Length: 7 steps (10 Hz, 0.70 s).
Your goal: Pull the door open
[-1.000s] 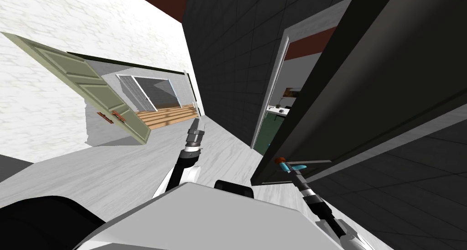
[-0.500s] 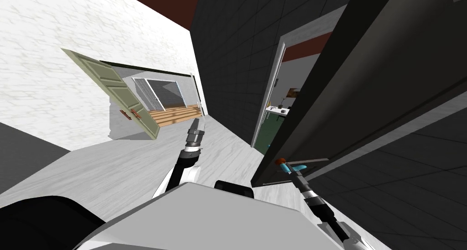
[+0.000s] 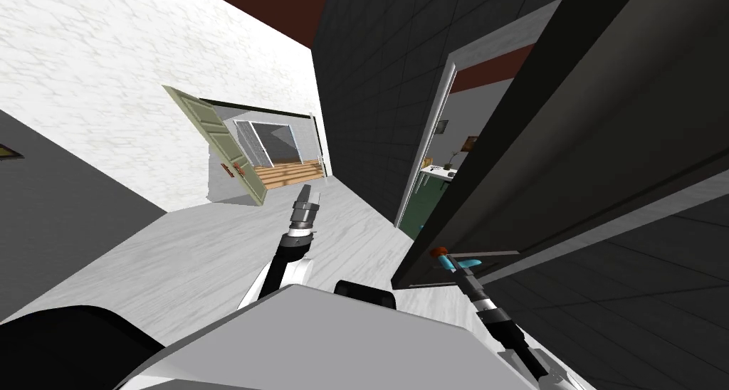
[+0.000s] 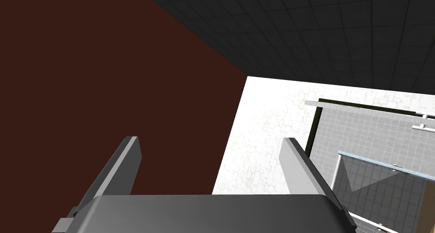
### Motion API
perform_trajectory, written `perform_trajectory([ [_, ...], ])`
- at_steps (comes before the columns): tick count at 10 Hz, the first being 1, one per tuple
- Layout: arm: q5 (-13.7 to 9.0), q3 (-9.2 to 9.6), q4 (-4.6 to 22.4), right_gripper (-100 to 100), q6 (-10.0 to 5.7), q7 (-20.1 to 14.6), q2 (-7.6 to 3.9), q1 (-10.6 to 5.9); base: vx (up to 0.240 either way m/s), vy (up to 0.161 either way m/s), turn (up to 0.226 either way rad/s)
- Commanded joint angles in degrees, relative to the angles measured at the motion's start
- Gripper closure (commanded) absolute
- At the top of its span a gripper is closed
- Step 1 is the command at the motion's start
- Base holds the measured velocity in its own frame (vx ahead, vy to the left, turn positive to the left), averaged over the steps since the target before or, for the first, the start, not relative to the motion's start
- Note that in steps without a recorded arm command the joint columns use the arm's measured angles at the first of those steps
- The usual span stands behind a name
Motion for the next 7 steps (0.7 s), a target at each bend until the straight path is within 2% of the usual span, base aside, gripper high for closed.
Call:
perform_trajectory([
  [1,-0.03,0.03,0.5,100,-0.62,0.06,-0.17,0.2,-0.207,-0.13,0.187],
  [4,-0.13,0.05,1.06,100,-1.43,0.04,-0.36,0.34,-0.181,-0.086,0.172],
  [7,-0.18,0.07,1.36,100,-1.86,0.02,-0.46,0.41,-0.152,-0.086,0.111],
])
